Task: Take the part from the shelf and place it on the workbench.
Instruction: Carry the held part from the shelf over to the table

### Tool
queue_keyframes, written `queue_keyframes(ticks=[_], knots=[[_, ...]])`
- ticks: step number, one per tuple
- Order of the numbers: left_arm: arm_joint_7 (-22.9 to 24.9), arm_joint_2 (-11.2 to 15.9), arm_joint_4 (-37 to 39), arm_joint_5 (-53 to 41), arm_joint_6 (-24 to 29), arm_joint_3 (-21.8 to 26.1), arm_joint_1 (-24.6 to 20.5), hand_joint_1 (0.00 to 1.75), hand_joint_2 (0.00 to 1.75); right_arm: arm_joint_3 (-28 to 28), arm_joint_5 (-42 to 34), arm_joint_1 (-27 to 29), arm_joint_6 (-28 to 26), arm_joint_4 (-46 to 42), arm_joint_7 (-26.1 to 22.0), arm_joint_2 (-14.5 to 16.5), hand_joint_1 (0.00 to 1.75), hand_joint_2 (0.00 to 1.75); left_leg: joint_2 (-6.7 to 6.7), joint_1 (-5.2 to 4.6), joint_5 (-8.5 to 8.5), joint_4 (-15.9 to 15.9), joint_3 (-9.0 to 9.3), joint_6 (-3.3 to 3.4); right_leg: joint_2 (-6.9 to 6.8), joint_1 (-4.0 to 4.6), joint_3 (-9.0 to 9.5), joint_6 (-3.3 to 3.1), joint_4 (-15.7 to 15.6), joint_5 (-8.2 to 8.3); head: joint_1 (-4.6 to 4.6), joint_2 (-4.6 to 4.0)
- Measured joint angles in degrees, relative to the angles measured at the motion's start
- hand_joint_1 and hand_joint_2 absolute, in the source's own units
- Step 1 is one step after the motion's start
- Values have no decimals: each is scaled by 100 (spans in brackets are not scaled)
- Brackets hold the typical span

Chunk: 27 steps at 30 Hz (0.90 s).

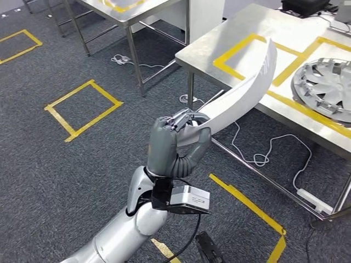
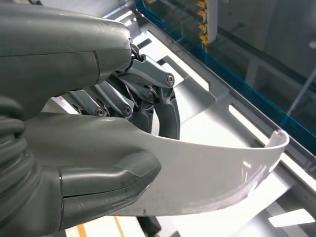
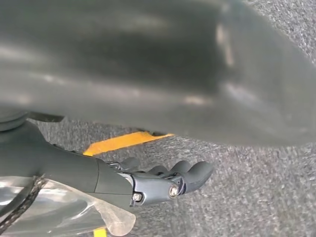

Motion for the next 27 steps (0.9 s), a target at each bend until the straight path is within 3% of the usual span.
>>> queue_keyframes(ticks=[1,2,4,6,8,9,10,12,14,16,17,18,20,22,23,25,27], knots=[[0,4,1,1,0,3,5,175,175,-1,1,6,0,0,0,-1,0,0,-26,-1,-71,274,-133,9,74,7,-2,-4,2,3,-1,0],[0,6,1,3,0,4,8,175,175,-1,1,11,0,0,0,-1,0,0,-39,-2,-21,335,-173,27,153,15,-4,-6,5,5,0,0],[0,5,1,5,0,3,9,175,175,-1,-1,15,0,0,0,-1,0,0,-118,-4,382,-221,62,89,314,26,5,-3,13,11,-1,0],[0,4,1,7,0,2,8,175,175,0,-2,11,1,0,0,7,0,0,-382,-1,727,-980,390,164,451,26,-7,24,26,24,5,0],[0,3,1,10,0,2,9,175,175,1,-2,6,3,0,0,14,0,0,-540,-10,794,-1278,499,194,557,0,-60,89,27,61,-7,0],[0,0,1,10,0,1,8,175,175,0,-2,8,4,0,1,14,0,0,-500,-17,804,-1310,501,193,616,-12,-86,130,14,85,-15,0],[0,-7,1,8,0,-1,6,175,175,-1,-2,16,4,0,1,14,0,0,-436,-11,826,-1335,504,196,612,-21,-119,161,12,93,-19,0],[0,-19,1,1,-1,-5,1,175,175,-1,1,25,4,0,1,13,0,0,-290,10,875,-1400,521,224,382,5,-249,200,195,-35,5,0],[0,-21,1,-1,-2,-2,0,175,175,1,2,10,3,0,1,13,0,0,-130,7,892,-1423,516,249,58,27,-557,229,828,-375,24,0],[0,-17,2,0,-2,2,2,175,175,0,1,9,2,0,1,10,0,0,39,-8,890,-1420,503,255,-47,19,-862,264,1510,-635,25,0],[0,-15,3,0,-2,1,3,175,175,-1,1,17,2,0,1,9,0,0,121,-10,887,-1419,499,253,-65,16,-890,276,1608,-633,26,0],[0,-15,3,0,-2,1,2,175,175,-1,1,24,2,0,1,8,0,0,196,-10,883,-1417,499,247,-91,13,-788,284,1456,-527,27,0],[0,-16,3,0,-2,-1,1,175,175,-1,1,19,2,-1,0,7,0,0,326,-15,863,-1407,503,217,-252,22,-329,284,669,-226,28,0],[0,-16,3,-1,-2,-1,0,175,175,1,1,2,1,-2,0,7,0,0,414,-47,837,-1378,496,168,-391,45,16,228,83,-81,22,0],[0,-16,3,-1,-2,-2,-1,175,175,1,1,-2,0,-2,0,7,0,0,450,-62,831,-1369,493,144,-403,62,60,185,3,-89,16,0],[0,-16,2,-1,-2,-4,-3,175,175,-1,1,7,0,-2,0,3,0,0,521,-64,816,-1358,499,99,-290,64,49,104,9,-64,9,0],[0,-16,1,-1,-1,-5,-5,175,175,-1,1,9,-1,-2,0,1,0,0,399,-37,670,-1206,461,41,-185,49,45,46,0,-47,2,0]])
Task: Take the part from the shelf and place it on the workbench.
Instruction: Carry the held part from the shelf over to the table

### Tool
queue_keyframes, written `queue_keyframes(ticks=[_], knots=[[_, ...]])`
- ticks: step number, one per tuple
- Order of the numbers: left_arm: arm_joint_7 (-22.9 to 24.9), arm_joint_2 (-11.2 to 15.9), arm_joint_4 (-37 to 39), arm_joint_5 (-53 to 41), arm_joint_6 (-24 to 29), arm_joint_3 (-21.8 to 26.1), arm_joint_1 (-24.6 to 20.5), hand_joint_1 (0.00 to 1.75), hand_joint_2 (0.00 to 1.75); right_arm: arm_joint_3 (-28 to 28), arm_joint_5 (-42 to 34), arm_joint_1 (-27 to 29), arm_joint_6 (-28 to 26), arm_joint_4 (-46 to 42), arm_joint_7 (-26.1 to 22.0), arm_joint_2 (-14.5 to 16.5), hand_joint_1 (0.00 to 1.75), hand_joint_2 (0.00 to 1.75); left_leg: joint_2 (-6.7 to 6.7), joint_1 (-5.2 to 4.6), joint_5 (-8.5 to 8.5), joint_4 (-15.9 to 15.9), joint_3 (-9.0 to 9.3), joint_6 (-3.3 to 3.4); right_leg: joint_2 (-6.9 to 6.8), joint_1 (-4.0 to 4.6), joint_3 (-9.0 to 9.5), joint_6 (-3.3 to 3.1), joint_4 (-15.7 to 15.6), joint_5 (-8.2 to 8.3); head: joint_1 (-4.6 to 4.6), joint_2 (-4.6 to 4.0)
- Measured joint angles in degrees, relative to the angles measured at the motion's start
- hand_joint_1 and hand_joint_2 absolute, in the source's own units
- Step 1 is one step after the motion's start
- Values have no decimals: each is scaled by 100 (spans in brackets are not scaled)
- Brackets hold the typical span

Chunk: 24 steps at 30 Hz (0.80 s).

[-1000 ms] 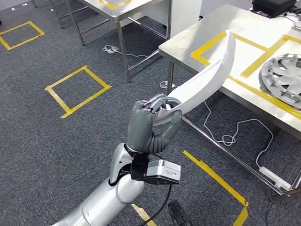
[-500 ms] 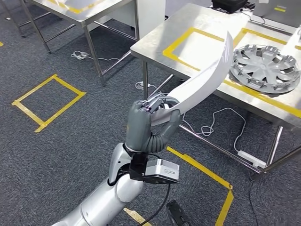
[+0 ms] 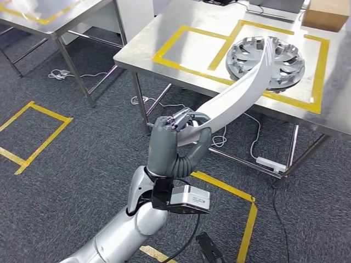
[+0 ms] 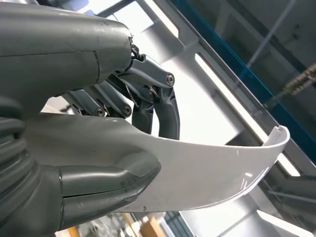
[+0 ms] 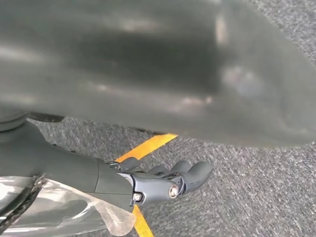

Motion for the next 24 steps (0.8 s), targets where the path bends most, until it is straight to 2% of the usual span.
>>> queue_keyframes(ticks=[1,2,3,4,5,6,7,9,10,11,12,13,14,16,17,18,19,20,21,22,24], knots=[[0,2,0,0,1,0,0,175,175,1,0,-5,0,0,0,0,0,0,-128,13,-159,241,-94,-25,57,-11,3,-30,-6,11,-7,0],[0,8,1,0,1,2,1,175,175,1,0,-11,0,0,0,0,0,0,-275,23,-351,596,-244,-38,114,-13,0,-47,-7,16,-13,0],[0,14,1,1,1,4,6,175,175,1,0,-13,1,0,0,-1,0,0,-365,26,-530,1000,-425,-40,176,-10,-2,-61,-6,20,-16,0],[0,18,2,2,1,7,11,175,175,1,0,-11,1,0,0,-1,0,0,-408,26,-641,1333,-584,-38,244,-5,-3,-68,-4,22,-16,0],[0,22,2,3,1,9,16,175,175,1,0,-6,1,0,0,-2,0,0,-427,25,-645,1496,-671,-29,314,-1,-4,-70,0,22,-17,0],[0,22,2,5,1,9,20,175,175,1,0,-2,1,0,0,-2,0,0,-442,24,-536,1442,-659,-11,390,3,-3,-71,5,23,-16,0],[0,22,2,7,1,9,20,175,175,1,0,-1,1,0,0,-2,0,0,-477,24,-337,1177,-549,17,467,4,-1,-69,12,24,-16,0],[0,22,2,7,1,7,19,175,175,2,0,-4,2,0,0,2,0,0,-736,31,69,423,-232,89,609,0,-13,-52,30,31,-11,0],[0,22,2,7,1,7,19,175,175,2,-1,-8,3,0,0,5,0,0,-869,33,172,137,-118,112,673,-11,-39,-30,39,43,-17,0],[0,21,2,7,1,8,20,175,175,2,-2,-11,4,0,0,7,0,0,-971,30,205,-16,-66,126,728,-28,-73,2,43,59,-22,0],[0,20,2,5,1,8,20,175,175,2,-2,-10,5,0,0,9,0,0,-988,23,192,-59,-59,133,785,-44,-105,44,39,79,-30,0],[0,13,2,4,1,7,19,175,175,1,-3,-5,5,0,0,9,0,0,-931,21,199,-95,-49,138,840,-62,-128,86,25,99,-39,0],[0,7,2,2,0,4,17,175,175,1,-2,5,5,0,0,9,0,0,-860,27,219,-128,-37,153,798,-62,-159,116,34,92,-38,0],[0,-3,2,0,0,1,13,175,175,2,0,9,5,0,0,9,0,0,-694,47,258,-198,-6,195,515,-35,-319,160,297,-85,-21,0],[0,-2,2,1,-1,3,12,175,175,3,1,1,5,0,0,9,0,0,-605,43,265,-210,-2,208,326,-26,-473,175,598,-252,-17,0],[0,-1,2,1,-2,5,13,175,175,3,1,-8,4,0,0,9,0,0,-522,37,264,-210,-7,217,211,-25,-653,198,975,-435,-11,0],[0,1,2,1,-3,7,15,175,175,2,1,-11,4,0,0,8,0,0,-435,32,262,-208,-12,217,158,-29,-817,219,1325,-570,-12,0],[0,2,2,1,-3,8,15,175,175,2,0,-5,3,0,0,7,0,0,-349,29,259,-207,-16,216,131,-33,-912,235,1538,-620,-13,0],[0,2,2,1,-3,7,14,175,175,1,0,3,3,0,0,4,0,0,-269,29,254,-206,-18,211,111,-36,-898,246,1539,-569,-11,0],[0,2,2,1,-2,5,14,175,175,1,0,9,3,0,0,2,0,0,-196,29,247,-204,-16,201,76,-39,-763,253,1310,-429,-11,0],[0,2,2,1,-2,5,12,175,175,2,0,0,2,0,0,0,0,0,-76,13,219,-187,-10,159,-117,-23,-295,245,529,-127,-8,0]])
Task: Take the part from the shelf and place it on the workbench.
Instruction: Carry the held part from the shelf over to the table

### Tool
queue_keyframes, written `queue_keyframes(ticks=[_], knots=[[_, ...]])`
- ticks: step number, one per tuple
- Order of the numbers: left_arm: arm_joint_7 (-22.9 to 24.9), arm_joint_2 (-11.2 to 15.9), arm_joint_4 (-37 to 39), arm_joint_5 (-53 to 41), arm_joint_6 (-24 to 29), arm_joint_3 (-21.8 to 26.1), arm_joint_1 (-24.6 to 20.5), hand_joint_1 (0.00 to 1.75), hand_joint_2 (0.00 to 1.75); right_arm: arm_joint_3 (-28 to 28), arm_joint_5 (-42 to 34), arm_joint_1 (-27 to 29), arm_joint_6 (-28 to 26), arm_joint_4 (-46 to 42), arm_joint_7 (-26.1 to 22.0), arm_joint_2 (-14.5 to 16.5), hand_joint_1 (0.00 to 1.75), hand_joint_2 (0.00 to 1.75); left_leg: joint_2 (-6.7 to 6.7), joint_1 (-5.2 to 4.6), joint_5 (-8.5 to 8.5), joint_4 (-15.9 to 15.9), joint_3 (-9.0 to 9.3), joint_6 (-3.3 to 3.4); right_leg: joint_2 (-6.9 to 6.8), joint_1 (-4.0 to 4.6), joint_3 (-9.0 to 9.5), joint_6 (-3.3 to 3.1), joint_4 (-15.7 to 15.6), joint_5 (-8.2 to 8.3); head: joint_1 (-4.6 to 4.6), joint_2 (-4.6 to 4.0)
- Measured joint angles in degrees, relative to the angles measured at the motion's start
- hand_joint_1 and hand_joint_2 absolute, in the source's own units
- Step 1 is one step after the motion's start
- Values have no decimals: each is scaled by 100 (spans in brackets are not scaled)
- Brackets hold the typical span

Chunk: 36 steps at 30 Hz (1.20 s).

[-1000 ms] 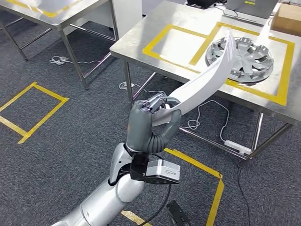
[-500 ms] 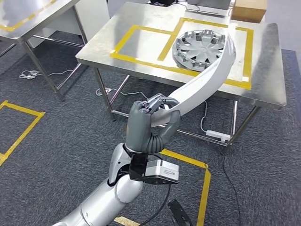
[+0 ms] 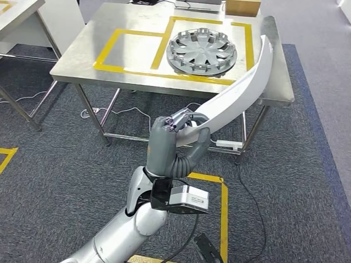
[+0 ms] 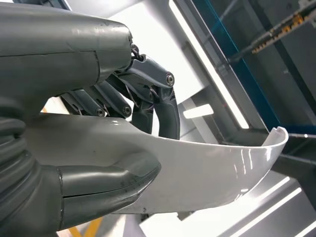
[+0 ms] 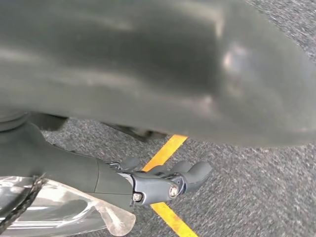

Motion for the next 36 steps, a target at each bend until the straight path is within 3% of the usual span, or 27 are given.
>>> queue_keyframes(ticks=[2,4,6,8,10,11,12,13,15,17,20,22,25,26,27,28,30,31,33,35,36], knots=[[0,1,0,-1,-1,0,-2,175,175,1,0,-17,-1,0,0,0,0,0,89,-36,-29,30,0,-52,-129,26,273,-79,-461,107,-21,0],[0,1,0,0,0,-1,-3,175,175,1,0,-11,-2,0,1,-1,0,0,172,-49,-48,46,8,-93,-54,42,276,-183,-498,102,-39,0],[0,1,0,-1,2,-3,-5,175,175,-1,0,0,-2,-1,2,-2,0,0,89,-18,-132,137,-12,-148,43,36,278,-263,-502,95,-37,0],[0,8,0,-1,3,-2,-5,175,175,1,0,-8,-2,-2,1,-2,0,0,-165,11,-399,612,-220,-191,125,23,297,-335,-511,81,-48,0],[0,17,0,0,4,3,-1,175,175,1,0,-12,-1,-2,0,-2,0,0,-318,13,-716,1399,-616,-190,197,42,321,-376,-509,57,-55,0],[0,21,0,2,4,5,1,175,175,0,0,-7,0,-2,0,-2,0,0,-339,11,-769,1674,-773,-177,234,57,338,-387,-508,45,-55,0],[0,21,0,4,4,7,2,175,175,-1,0,-1,0,-2,0,-2,0,0,-347,6,-704,1744,-841,-154,270,73,362,-394,-507,32,-55,0],[0,20,0,7,4,7,2,175,175,0,0,2,-1,-2,0,-2,0,0,-352,-5,-527,1579,-797,-116,308,86,392,-395,-507,16,-54,0],[0,18,0,9,4,6,1,175,175,1,0,3,0,-2,0,2,0,0,-378,-55,-66,836,-496,-10,362,99,463,-382,-509,-25,-50,0],[0,16,0,9,4,5,0,175,175,2,0,1,2,-1,-1,9,0,0,-401,-109,126,244,-241,70,388,98,491,-341,-518,-58,-49,0],[0,7,0,7,3,2,3,175,175,2,-2,4,3,-2,1,13,0,0,-408,-118,82,4,-131,101,378,84,475,-245,-476,-23,-46,0],[0,-2,0,2,4,0,-3,175,175,3,1,0,3,-3,0,13,0,0,-405,-88,73,-67,-22,129,337,82,375,-194,-264,-111,-30,-1],[0,-5,0,-1,3,-3,-9,175,175,2,2,-7,1,-3,0,9,0,0,-392,-75,6,-87,74,144,267,51,-200,-112,701,-509,-5,0],[0,-5,0,0,2,-2,-8,175,175,1,1,3,-1,-4,1,7,0,0,-390,-73,-27,-86,100,137,258,37,-408,-88,981,-582,-5,0],[0,-4,0,1,2,-1,-7,175,175,0,1,17,-1,-4,1,4,0,0,-389,-69,-63,-85,139,127,252,23,-526,-68,1078,-543,-6,0],[0,-4,0,1,2,-1,-7,175,175,0,1,27,-2,-4,1,3,0,0,-389,-61,-108,-84,196,111,244,7,-525,-50,946,-377,-5,0],[0,-4,0,1,2,-2,-7,175,175,1,2,36,-2,-4,0,2,0,0,-386,-42,-220,-86,340,61,207,-24,-254,4,222,123,-6,0],[0,-3,0,1,2,-3,-9,175,175,1,2,34,-1,-2,0,3,0,0,-382,-41,-268,-86,394,30,184,-21,-115,13,-127,263,1,-1],[2,-2,-1,0,2,-2,-10,175,175,-1,2,19,1,0,1,4,0,0,-372,-54,-324,-98,415,-30,164,7,37,-77,-451,283,-2,-1],[5,-2,-2,-1,2,-2,-10,175,175,-1,-1,18,-1,-1,1,4,0,0,-361,-60,-335,-78,400,-74,185,23,99,-215,-510,223,-20,0],[6,-1,-2,-1,2,-2,-11,175,175,-1,-2,31,-2,-2,-1,4,0,0,-359,-55,-303,42,346,-96,198,20,130,-249,-522,202,-31,0]])
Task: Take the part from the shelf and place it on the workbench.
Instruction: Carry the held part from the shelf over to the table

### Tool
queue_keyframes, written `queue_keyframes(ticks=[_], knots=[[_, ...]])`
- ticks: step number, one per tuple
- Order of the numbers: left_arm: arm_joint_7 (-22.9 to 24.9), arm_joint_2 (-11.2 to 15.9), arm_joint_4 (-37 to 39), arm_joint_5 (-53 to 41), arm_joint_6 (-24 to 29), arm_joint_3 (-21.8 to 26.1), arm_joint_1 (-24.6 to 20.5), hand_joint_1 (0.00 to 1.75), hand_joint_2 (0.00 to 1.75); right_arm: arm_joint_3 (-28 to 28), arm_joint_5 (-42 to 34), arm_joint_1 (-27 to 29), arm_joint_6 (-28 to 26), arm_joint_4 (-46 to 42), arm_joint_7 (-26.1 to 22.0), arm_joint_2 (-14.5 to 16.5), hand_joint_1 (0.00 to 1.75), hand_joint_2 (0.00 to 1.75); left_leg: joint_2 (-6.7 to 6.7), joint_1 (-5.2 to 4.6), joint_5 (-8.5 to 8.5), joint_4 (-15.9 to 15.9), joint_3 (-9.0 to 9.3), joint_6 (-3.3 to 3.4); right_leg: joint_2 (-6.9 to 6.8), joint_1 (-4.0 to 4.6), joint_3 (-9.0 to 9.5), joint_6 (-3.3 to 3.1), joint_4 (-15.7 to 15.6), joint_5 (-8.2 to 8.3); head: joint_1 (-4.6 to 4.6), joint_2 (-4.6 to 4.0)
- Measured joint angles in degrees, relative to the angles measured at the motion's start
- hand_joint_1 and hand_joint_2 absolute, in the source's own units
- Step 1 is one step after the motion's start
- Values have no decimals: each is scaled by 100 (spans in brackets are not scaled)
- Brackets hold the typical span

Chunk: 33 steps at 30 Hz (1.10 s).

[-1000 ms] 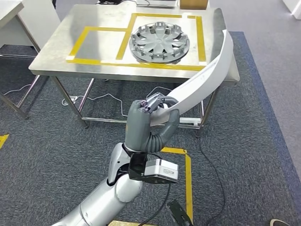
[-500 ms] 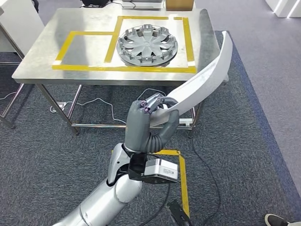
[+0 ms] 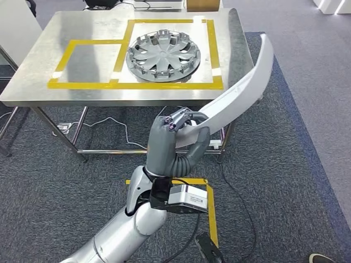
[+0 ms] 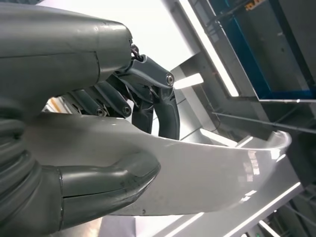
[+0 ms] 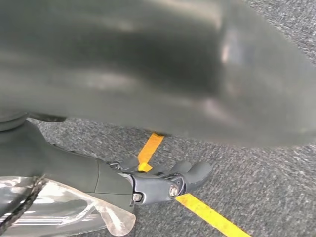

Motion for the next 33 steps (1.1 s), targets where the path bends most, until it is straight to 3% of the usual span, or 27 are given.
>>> queue_keyframes(ticks=[3,6,8,9,10,11,13,14,17,19,22,23,24,25,27,29,31,33], knots=[[-2,3,-1,-1,2,-1,-2,175,175,0,0,15,-2,-1,-1,0,0,0,-10,11,124,434,-244,-48,17,-15,93,-63,-20,-48,-11,0],[-2,5,0,-1,2,-1,-1,175,175,0,0,16,-2,-1,-1,0,0,0,-11,14,135,610,-356,-57,16,-14,112,-74,-21,-65,-17,0],[-2,10,1,1,2,4,1,175,175,0,0,19,-1,-1,1,-1,0,0,-14,15,-143,1240,-897,-51,41,7,268,-106,-23,-190,-20,0],[-2,13,2,1,2,7,2,175,175,1,0,20,-1,-1,1,-1,0,0,-17,5,-256,1441,-1165,-23,67,25,400,-123,-25,-289,-20,0],[-2,14,2,2,2,9,3,175,175,1,0,21,0,-1,1,-1,0,0,-21,-18,-277,1439,-1342,25,95,43,550,-134,-26,-396,-18,0],[-2,14,2,2,2,8,2,175,175,2,0,21,1,-1,1,2,0,0,-25,-58,-52,1109,-1326,94,118,54,680,-139,-31,-489,-17,0],[-2,15,1,2,2,8,4,175,175,2,0,16,3,1,1,19,0,0,-69,-167,550,404,-1193,205,151,72,821,-110,-33,-633,-30,0],[-2,14,1,6,2,9,6,175,175,3,1,8,4,1,1,27,0,0,-102,-205,724,182,-1145,240,164,83,868,-93,-49,-707,-37,0],[-2,2,-2,9,3,6,8,175,175,4,2,-4,7,-3,0,32,0,0,-147,-192,753,-5,-972,273,167,115,1035,-19,-14,-804,-49,0],[-2,-5,-3,1,2,-1,7,175,175,3,3,-16,4,-6,1,28,0,0,-128,-165,732,-20,-824,310,114,112,961,42,271,-923,-24,0],[-2,-4,-1,1,2,0,8,175,175,1,2,-32,-2,-7,1,21,0,0,-116,-158,612,-11,-722,343,61,76,299,133,1207,-1317,0,0],[-2,-4,-1,2,2,1,8,175,175,1,1,-27,-3,-7,1,18,0,0,-119,-154,561,-7,-683,341,59,64,101,152,1377,-1410,1,0],[-2,-3,-1,2,1,1,8,175,175,0,1,-20,-3,-7,1,15,0,0,-123,-148,503,-1,-627,335,57,52,-16,165,1365,-1399,2,0],[-2,-3,-1,2,1,1,8,175,175,1,1,-13,-3,-7,1,13,0,0,-126,-141,436,9,-552,323,53,41,-48,176,1170,-1245,1,0],[-2,2,1,1,0,0,8,175,175,1,3,2,1,-4,2,11,0,0,-120,-130,287,29,-396,285,32,27,9,183,532,-607,0,-1],[-2,9,4,2,1,-1,11,175,175,0,3,9,3,2,3,11,0,0,-111,-127,217,35,-347,236,6,51,51,126,116,-156,-11,-1],[0,9,3,8,2,3,12,175,175,-1,1,14,1,3,3,7,0,0,-105,-124,212,23,-367,192,-1,90,65,38,33,-106,-22,-1],[1,9,2,5,2,5,10,175,175,-1,0,28,-2,2,2,2,0,0,-97,-120,222,165,-459,144,1,70,136,-13,-19,-99,-28,0]])
